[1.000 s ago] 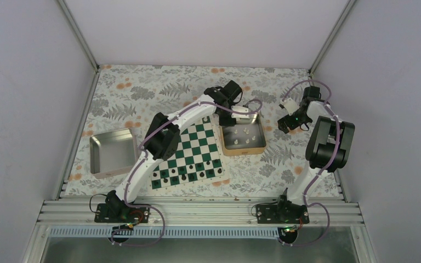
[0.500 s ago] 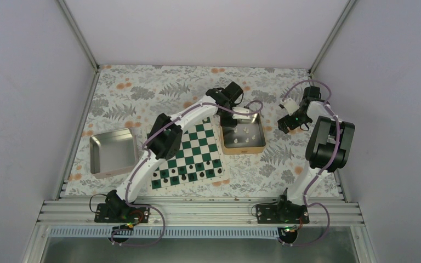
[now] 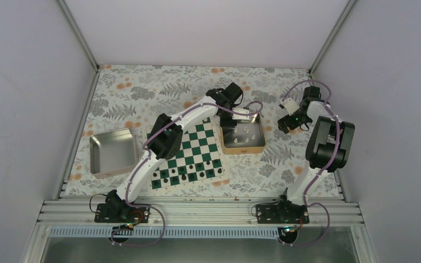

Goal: Set up the chess pieces on the board
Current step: Pick up the chess piece from the storage box.

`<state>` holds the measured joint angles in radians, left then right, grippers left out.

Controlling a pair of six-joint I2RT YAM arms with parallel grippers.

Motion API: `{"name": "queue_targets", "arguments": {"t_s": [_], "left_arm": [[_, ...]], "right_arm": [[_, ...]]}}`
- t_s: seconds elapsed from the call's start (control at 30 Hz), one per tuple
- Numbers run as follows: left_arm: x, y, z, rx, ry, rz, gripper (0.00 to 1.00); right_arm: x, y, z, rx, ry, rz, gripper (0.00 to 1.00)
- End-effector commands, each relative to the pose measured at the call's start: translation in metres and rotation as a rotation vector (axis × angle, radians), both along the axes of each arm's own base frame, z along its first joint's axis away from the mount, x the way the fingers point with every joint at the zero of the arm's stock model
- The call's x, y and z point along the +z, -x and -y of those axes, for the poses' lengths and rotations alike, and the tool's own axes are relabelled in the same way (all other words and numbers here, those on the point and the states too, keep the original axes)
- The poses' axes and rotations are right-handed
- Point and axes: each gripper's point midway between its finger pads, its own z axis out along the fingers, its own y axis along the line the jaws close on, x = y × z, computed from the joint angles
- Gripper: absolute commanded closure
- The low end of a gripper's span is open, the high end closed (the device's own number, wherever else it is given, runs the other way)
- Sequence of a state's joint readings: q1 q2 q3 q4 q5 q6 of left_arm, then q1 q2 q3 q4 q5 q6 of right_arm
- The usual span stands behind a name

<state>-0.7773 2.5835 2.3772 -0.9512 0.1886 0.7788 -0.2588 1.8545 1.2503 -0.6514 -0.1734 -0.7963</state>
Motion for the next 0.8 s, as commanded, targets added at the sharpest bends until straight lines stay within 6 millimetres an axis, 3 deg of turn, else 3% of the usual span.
{"name": "queue_targets", "arguments": {"t_s": [0.0, 0.53, 0.77], "left_arm": [[0.008, -0.004, 0.008, -0.014, 0.033, 0.022, 0.63], [0.006, -0.004, 0.009, -0.014, 0.03, 0.026, 0.91], [0.02, -0.005, 0.008, -0.009, 0.037, 0.042, 0.93]], "right_arm": [[-0.006, 0.003, 0.004, 0.002, -0.007, -0.014, 0.0], [-0.005, 0.003, 0.005, 0.001, -0.005, -0.013, 0.0], [-0.005, 0.003, 0.004, 0.0, -0.006, -0.014, 0.0]]}}
